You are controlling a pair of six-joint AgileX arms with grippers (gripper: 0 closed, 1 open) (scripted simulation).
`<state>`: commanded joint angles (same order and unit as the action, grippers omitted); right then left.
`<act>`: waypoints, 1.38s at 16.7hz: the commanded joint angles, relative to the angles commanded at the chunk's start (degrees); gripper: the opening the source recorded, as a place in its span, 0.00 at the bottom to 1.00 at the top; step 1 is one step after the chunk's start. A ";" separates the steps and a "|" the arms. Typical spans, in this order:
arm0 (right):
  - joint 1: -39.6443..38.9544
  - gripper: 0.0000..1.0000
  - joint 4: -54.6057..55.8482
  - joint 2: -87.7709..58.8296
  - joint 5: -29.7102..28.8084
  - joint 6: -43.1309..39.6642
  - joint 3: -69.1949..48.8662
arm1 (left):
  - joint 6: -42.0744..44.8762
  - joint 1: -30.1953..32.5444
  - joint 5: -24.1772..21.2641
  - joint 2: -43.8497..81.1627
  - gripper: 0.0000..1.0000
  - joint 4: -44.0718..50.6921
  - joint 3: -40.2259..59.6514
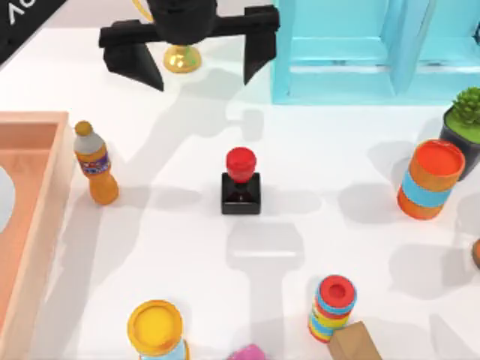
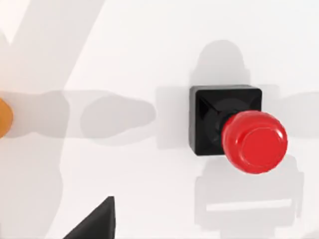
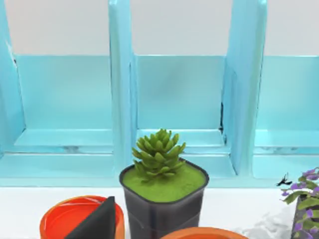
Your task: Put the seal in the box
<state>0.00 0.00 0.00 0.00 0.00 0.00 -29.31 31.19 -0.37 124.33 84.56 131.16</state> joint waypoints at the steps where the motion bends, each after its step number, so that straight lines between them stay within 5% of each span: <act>1: 0.00 1.00 0.00 0.00 0.00 0.00 0.00 | -0.98 0.99 -0.01 4.05 1.00 2.75 4.31; 7: 0.00 1.00 0.00 0.00 0.00 0.00 0.00 | -4.71 4.72 -0.04 19.37 1.00 13.13 20.72; 14: 0.00 1.00 0.00 0.00 0.00 0.00 0.00 | -4.85 4.63 -0.05 20.22 1.00 13.47 21.38; 23: 0.00 1.00 0.00 0.00 0.00 0.00 0.00 | -4.71 4.70 0.00 16.46 1.00 -3.13 1.03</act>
<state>0.00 0.00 0.00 0.00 0.00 0.00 -34.02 35.88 -0.37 140.79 81.43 132.19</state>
